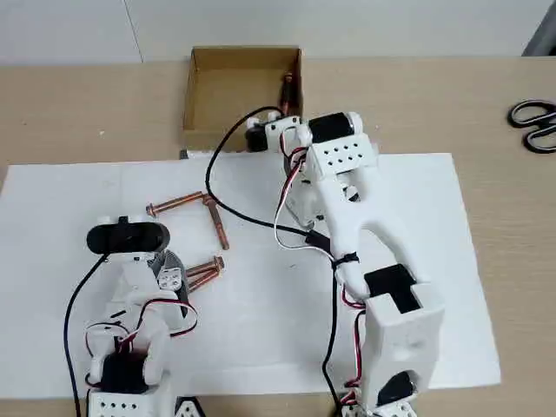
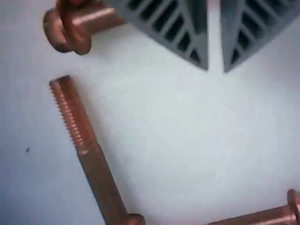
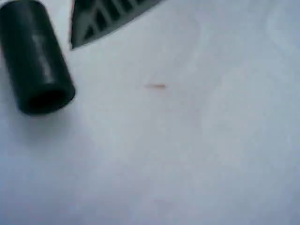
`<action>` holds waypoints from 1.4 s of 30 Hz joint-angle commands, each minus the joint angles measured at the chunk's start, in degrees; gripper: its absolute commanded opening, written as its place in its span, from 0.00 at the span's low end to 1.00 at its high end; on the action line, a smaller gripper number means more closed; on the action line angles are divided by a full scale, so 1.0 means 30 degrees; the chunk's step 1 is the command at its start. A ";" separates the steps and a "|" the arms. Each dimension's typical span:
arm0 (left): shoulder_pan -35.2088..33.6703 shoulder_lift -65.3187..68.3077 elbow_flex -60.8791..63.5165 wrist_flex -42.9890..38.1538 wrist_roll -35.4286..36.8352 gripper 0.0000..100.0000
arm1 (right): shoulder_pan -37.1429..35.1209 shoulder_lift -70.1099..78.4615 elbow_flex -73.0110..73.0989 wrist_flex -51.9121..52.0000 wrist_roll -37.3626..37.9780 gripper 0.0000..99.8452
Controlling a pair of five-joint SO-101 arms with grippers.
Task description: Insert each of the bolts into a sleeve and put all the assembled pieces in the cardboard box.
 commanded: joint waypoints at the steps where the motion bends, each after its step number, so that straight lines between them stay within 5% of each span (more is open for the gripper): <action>1: -0.0147 -0.0147 -0.0366 0.0000 0.0117 0.01 | 0.0015 -0.2740 0.0850 0.0073 0.0996 0.17; 16: -0.0147 -0.0147 -0.0366 0.0000 0.0117 0.01 | 0.0044 -0.4733 0.4864 -0.1451 0.4952 0.17; 42: -0.0147 -0.0147 -0.0366 0.0000 0.0117 0.01 | 0.0103 -0.0220 0.4982 -0.3297 0.5509 0.16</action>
